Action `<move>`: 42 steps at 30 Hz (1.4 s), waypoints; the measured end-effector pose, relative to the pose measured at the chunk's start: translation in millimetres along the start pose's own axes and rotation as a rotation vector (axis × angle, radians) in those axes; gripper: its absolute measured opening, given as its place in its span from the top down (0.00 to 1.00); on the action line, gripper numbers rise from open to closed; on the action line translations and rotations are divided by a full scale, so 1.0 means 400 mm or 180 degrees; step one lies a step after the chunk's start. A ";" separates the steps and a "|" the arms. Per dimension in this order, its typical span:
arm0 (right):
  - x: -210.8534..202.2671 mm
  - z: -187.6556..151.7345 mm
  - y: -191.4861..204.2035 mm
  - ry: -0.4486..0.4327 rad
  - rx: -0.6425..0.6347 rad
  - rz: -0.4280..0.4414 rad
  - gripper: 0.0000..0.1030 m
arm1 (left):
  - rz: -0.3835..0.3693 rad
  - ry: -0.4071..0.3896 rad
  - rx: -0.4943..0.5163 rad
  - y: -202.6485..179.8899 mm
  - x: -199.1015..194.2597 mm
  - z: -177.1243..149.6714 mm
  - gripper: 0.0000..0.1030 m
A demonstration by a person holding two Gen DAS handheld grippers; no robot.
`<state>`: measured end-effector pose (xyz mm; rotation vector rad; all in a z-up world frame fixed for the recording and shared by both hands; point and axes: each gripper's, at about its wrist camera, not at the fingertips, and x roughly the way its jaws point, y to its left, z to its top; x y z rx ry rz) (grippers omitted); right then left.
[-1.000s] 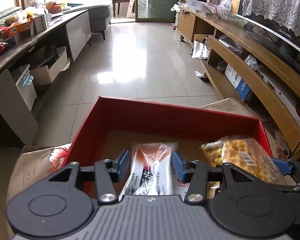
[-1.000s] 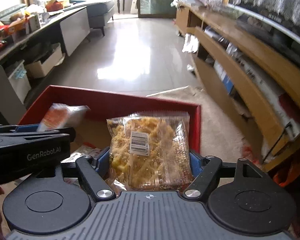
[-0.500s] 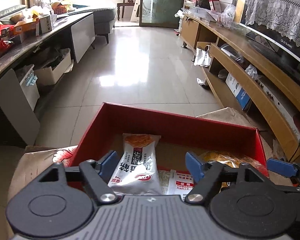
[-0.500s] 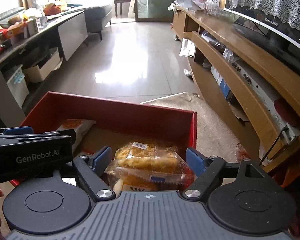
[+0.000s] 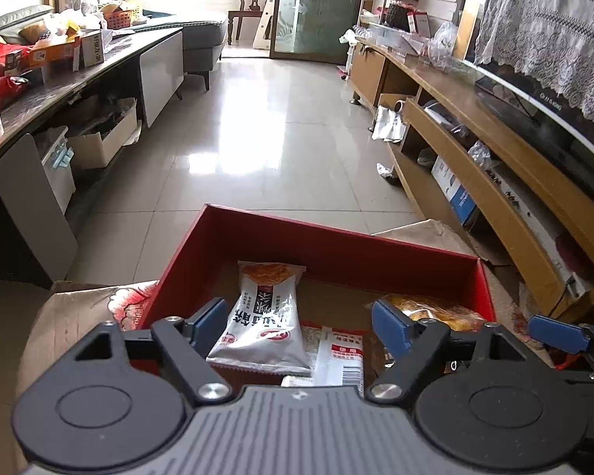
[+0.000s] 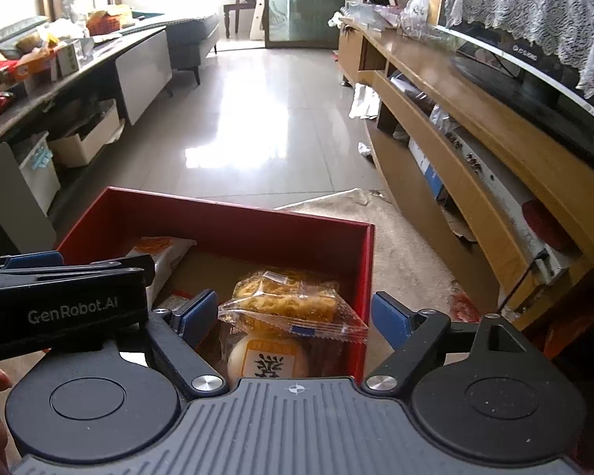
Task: Organize snacks
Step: 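Lower both bags into the red box and open both tools, then withdraw both tools from the box back toward the snack pile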
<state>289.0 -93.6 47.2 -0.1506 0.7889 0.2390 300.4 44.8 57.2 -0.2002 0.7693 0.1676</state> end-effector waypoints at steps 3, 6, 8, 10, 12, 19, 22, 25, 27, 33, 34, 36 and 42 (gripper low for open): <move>-0.023 -0.003 0.003 -0.0048 0.0000 -0.0002 0.14 | 0.0007 -0.0048 -0.0001 0.005 -0.024 -0.006 0.21; -0.038 -0.009 0.008 -0.0076 0.0001 0.0012 0.14 | -0.0006 -0.0059 -0.0030 0.014 -0.039 -0.013 0.21; -0.042 -0.012 0.009 -0.0080 0.0005 0.0024 0.14 | -0.0015 -0.0052 -0.0048 0.018 -0.045 -0.017 0.21; -0.045 -0.015 0.008 -0.0089 0.0009 0.0019 0.14 | -0.0036 -0.0041 -0.0073 0.020 -0.050 -0.021 0.21; -0.051 -0.019 0.008 -0.0089 0.0019 0.0020 0.14 | -0.0052 -0.0041 -0.0067 0.019 -0.056 -0.024 0.21; -0.077 -0.046 0.004 -0.0090 0.0059 0.0020 0.14 | -0.0081 -0.0038 0.0005 0.011 -0.083 -0.049 0.20; -0.089 -0.061 0.005 -0.0082 0.0053 0.0031 0.14 | -0.0086 -0.0028 0.0032 0.014 -0.097 -0.065 0.20; -0.102 -0.077 0.009 -0.0069 0.0037 0.0045 0.13 | -0.0096 -0.0005 0.0018 0.023 -0.110 -0.082 0.20; -0.109 -0.086 0.012 -0.0057 0.0040 0.0059 0.13 | -0.0090 0.0005 0.0024 0.027 -0.117 -0.094 0.20; -0.123 -0.114 0.020 -0.0002 0.0028 0.0111 0.13 | -0.0072 0.0040 0.0057 0.034 -0.142 -0.127 0.20; -0.126 -0.118 0.021 0.0002 0.0024 0.0117 0.13 | -0.0072 0.0042 0.0060 0.036 -0.147 -0.132 0.20; -0.134 -0.129 0.025 0.0007 0.0014 0.0125 0.13 | -0.0078 0.0050 0.0065 0.041 -0.158 -0.144 0.20; -0.160 -0.168 0.044 0.0053 -0.0004 0.0155 0.13 | -0.0109 0.0079 0.0098 0.053 -0.194 -0.184 0.20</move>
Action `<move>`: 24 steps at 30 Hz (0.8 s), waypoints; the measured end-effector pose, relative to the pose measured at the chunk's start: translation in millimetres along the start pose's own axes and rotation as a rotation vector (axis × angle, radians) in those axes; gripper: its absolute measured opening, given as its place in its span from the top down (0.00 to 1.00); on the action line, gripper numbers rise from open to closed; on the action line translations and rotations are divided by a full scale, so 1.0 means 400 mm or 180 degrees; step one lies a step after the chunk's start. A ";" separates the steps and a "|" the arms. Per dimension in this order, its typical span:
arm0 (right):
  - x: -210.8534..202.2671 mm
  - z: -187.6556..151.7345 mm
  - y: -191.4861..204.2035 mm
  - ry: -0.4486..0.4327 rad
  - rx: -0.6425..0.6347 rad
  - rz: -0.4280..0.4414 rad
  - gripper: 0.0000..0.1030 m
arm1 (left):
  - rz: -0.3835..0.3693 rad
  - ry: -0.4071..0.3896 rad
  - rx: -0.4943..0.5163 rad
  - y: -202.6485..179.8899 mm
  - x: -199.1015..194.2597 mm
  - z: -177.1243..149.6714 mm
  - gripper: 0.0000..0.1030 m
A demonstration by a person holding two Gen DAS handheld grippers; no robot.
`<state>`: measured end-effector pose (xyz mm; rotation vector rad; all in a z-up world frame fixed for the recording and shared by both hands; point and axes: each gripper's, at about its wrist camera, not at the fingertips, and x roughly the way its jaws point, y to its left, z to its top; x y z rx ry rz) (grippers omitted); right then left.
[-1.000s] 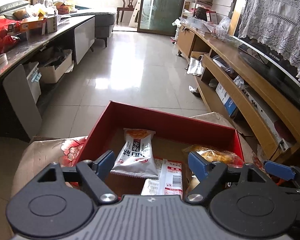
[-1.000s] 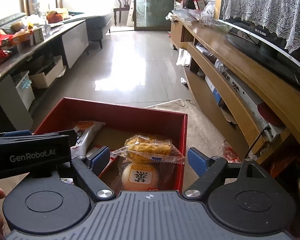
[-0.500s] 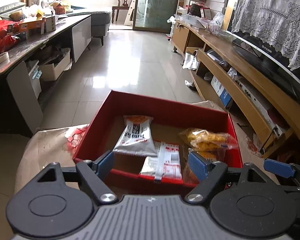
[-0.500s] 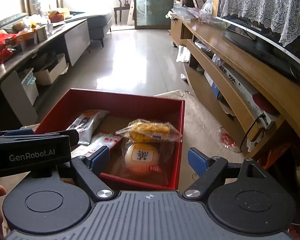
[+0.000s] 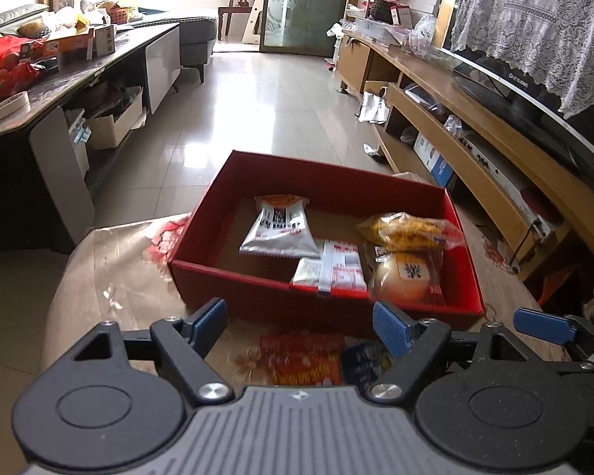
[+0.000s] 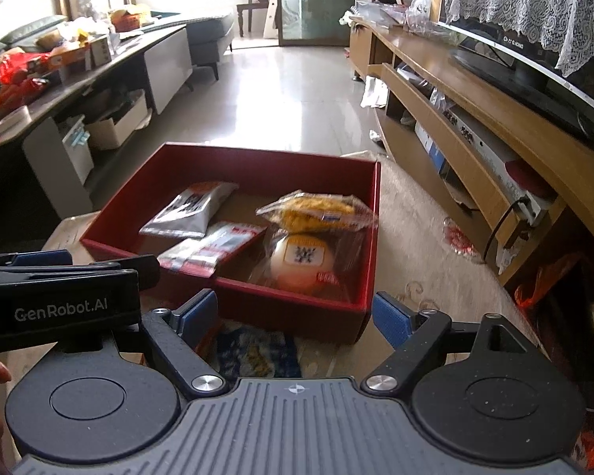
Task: Organize snacks
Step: 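Withdraw both tools from the box back toward the snack pile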
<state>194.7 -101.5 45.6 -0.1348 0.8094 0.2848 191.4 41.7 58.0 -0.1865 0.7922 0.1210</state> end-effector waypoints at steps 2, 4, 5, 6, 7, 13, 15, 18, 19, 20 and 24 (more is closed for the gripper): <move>-0.009 -0.013 0.007 0.0019 -0.0018 0.0018 0.13 | -0.0008 0.0014 0.0025 0.003 -0.011 -0.015 0.20; -0.015 -0.028 0.016 0.0039 -0.0054 0.0022 0.13 | -0.0004 0.0032 0.0052 0.005 -0.022 -0.030 0.20; -0.018 -0.034 0.019 0.0056 -0.0060 0.0030 0.13 | -0.0009 0.0045 0.0066 0.007 -0.027 -0.038 0.20; -0.020 -0.041 0.022 0.0075 -0.0064 0.0038 0.13 | -0.0021 0.0057 0.0081 0.009 -0.034 -0.045 0.20; -0.024 -0.049 0.025 0.0096 -0.0070 0.0044 0.13 | -0.0031 0.0067 0.0091 0.012 -0.040 -0.054 0.20; -0.044 -0.098 0.056 0.0201 -0.0162 0.0085 0.13 | -0.0078 0.0198 0.0134 0.036 -0.067 -0.108 0.20; -0.048 -0.115 0.068 0.0247 -0.0227 0.0115 0.13 | -0.0071 0.0237 0.0154 0.047 -0.074 -0.127 0.20; -0.052 -0.137 0.084 0.0335 -0.0305 0.0187 0.13 | -0.0069 0.0293 0.0135 0.069 -0.088 -0.156 0.20; -0.051 -0.145 0.090 0.0366 -0.0338 0.0201 0.13 | -0.0065 0.0322 0.0115 0.078 -0.090 -0.168 0.20; -0.050 -0.153 0.096 0.0399 -0.0371 0.0207 0.13 | -0.0062 0.0357 0.0091 0.085 -0.091 -0.178 0.20; -0.039 -0.189 0.125 0.0544 -0.0549 0.0173 0.13 | -0.0061 0.0531 0.0041 0.121 -0.095 -0.223 0.20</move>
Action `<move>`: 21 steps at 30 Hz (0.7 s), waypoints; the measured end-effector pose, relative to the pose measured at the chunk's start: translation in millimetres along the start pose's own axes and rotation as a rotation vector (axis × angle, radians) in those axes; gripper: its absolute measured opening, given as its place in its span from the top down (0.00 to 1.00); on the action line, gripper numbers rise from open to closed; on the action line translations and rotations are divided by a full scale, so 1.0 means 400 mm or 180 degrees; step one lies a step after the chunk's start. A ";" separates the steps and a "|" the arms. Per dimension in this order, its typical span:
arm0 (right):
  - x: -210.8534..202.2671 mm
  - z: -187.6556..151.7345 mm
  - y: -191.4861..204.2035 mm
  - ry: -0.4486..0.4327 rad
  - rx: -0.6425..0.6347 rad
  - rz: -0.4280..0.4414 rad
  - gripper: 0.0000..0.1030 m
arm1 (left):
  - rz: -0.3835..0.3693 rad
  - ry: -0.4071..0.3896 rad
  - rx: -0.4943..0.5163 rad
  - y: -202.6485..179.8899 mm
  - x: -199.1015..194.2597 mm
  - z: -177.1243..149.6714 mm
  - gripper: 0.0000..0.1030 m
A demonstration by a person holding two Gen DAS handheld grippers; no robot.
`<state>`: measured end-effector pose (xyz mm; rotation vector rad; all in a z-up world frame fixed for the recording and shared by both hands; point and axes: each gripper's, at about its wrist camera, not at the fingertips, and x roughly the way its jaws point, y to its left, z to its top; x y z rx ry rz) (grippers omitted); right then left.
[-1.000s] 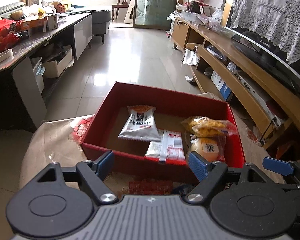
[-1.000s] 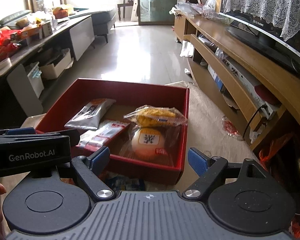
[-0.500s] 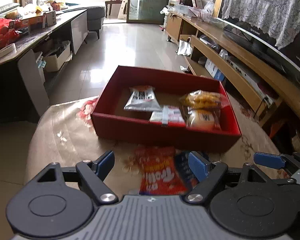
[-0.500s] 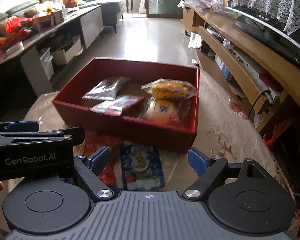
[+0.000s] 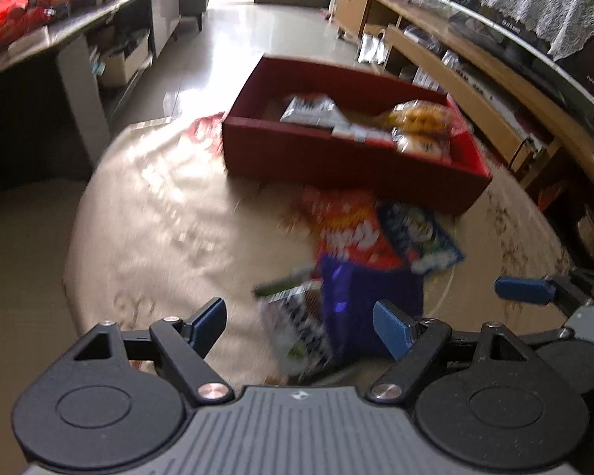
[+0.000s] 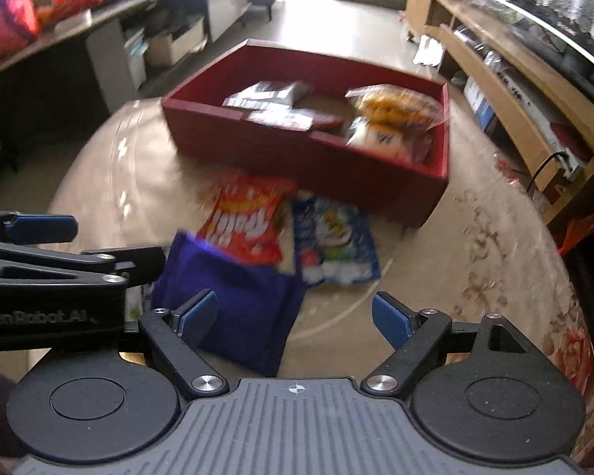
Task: Organize snacks
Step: 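Withdraw both tools from the box back toward the snack pile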
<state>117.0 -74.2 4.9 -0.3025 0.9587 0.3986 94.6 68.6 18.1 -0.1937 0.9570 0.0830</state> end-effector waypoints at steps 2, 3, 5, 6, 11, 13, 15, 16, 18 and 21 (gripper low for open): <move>0.005 -0.013 0.006 0.0058 -0.0055 -0.0048 0.13 | 0.0025 0.0035 -0.0045 0.018 -0.001 -0.017 0.20; 0.006 -0.018 0.007 0.0085 -0.0065 -0.0060 0.13 | 0.0035 0.0045 -0.0063 0.025 -0.002 -0.023 0.20; 0.004 -0.025 0.005 0.0102 -0.0044 -0.0071 0.13 | 0.0059 0.0098 -0.0038 0.031 0.000 -0.037 0.20; 0.003 -0.025 0.002 0.0101 -0.0017 -0.0069 0.13 | 0.0075 0.0126 -0.0016 0.033 0.003 -0.046 0.20; -0.002 -0.030 -0.018 0.0084 0.0111 -0.0062 0.13 | 0.0106 0.0307 0.0169 0.014 0.028 -0.090 0.20; -0.004 -0.030 -0.026 0.0076 0.0162 -0.0029 0.13 | 0.0099 0.0374 0.0240 0.005 0.037 -0.105 0.20; -0.007 -0.031 -0.030 0.0068 0.0195 0.0002 0.13 | 0.0089 0.0423 0.0275 -0.003 0.043 -0.116 0.20; -0.007 -0.030 -0.032 0.0066 0.0206 0.0011 0.13 | 0.0100 0.0443 0.0294 -0.006 0.048 -0.120 0.20; -0.006 -0.029 -0.034 0.0067 0.0221 0.0028 0.13 | 0.0157 0.0474 0.0349 -0.013 0.060 -0.127 0.20; -0.004 -0.027 -0.037 0.0078 0.0253 0.0071 0.13 | 0.0233 0.0536 0.0381 -0.014 0.082 -0.136 0.20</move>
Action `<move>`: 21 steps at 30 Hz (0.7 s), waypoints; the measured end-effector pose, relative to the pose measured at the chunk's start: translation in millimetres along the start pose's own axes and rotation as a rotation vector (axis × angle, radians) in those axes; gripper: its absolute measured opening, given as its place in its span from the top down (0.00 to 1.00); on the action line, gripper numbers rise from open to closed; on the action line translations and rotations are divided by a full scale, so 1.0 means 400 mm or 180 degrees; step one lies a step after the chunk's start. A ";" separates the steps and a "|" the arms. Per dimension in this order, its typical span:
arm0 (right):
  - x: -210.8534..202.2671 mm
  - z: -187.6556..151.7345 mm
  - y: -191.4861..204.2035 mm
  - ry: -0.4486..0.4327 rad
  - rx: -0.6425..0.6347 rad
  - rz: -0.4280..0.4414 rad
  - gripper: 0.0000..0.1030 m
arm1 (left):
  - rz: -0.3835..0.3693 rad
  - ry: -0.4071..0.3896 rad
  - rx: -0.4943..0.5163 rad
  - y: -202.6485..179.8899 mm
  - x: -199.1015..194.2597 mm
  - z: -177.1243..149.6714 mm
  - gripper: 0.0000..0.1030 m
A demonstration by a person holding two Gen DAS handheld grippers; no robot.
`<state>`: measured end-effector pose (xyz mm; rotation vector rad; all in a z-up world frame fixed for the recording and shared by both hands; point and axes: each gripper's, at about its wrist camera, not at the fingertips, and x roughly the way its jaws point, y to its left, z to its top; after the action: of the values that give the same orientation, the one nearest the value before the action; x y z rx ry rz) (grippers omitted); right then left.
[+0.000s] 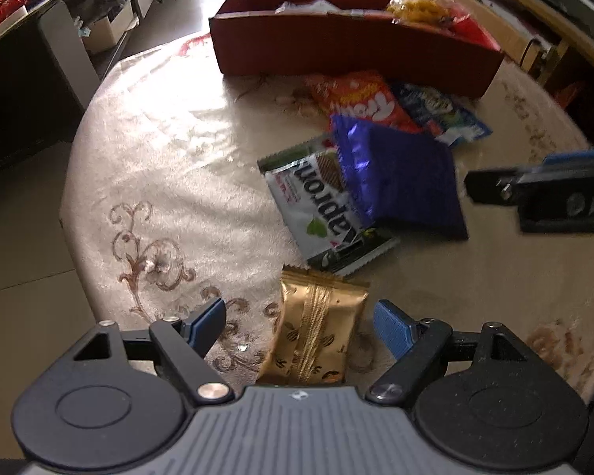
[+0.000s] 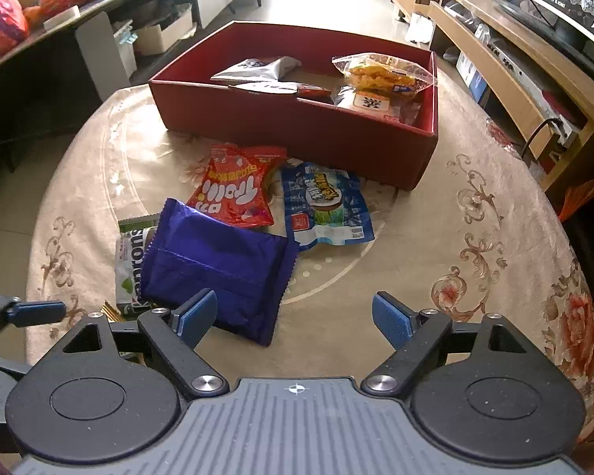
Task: Organize snacks
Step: 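Grasp the gold wafer packet with the left tool while the right tool grasps the blue bag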
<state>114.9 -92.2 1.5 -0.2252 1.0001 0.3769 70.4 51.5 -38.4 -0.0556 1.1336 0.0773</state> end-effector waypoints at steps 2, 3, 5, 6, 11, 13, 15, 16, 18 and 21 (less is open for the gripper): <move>0.001 0.003 -0.003 0.0004 0.0033 0.0034 0.13 | -0.0005 0.0079 -0.0018 0.003 0.013 -0.004 0.20; 0.002 0.005 -0.005 0.0005 0.0053 0.0048 0.13 | -0.0008 0.0083 -0.0018 0.004 0.016 -0.007 0.20; 0.006 0.013 -0.007 0.0006 0.0090 0.0060 0.13 | 0.0004 0.0040 0.0010 0.002 0.010 -0.010 0.30; 0.008 0.017 -0.008 0.0004 0.0114 0.0080 0.13 | -0.0001 0.0025 0.0007 0.003 0.007 -0.011 0.32; 0.019 0.042 -0.002 -0.0050 0.0144 0.0165 0.13 | -0.0046 -0.0015 -0.0025 0.011 -0.008 -0.015 0.54; 0.030 0.059 0.007 -0.0084 0.0125 0.0217 0.13 | -0.0102 -0.0013 -0.0038 0.013 -0.010 -0.015 0.57; 0.045 0.079 0.017 -0.0099 0.0104 0.0309 0.13 | -0.0115 -0.0015 -0.0008 0.010 -0.012 -0.017 0.57; 0.055 0.090 0.024 -0.0111 0.0083 0.0348 0.13 | -0.0116 -0.0019 0.0012 0.008 -0.012 -0.018 0.57; 0.075 0.104 0.035 -0.0098 0.0031 0.0406 0.13 | -0.0123 -0.0026 0.0033 0.008 -0.011 -0.018 0.57; 0.107 0.121 0.046 -0.0031 -0.0044 0.0541 0.13 | -0.0167 -0.0018 0.0000 0.017 -0.010 -0.018 0.57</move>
<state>165.5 -49.5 -9.7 -0.1509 1.0102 0.5392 61.7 57.3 -38.0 -0.0849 1.1258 0.0306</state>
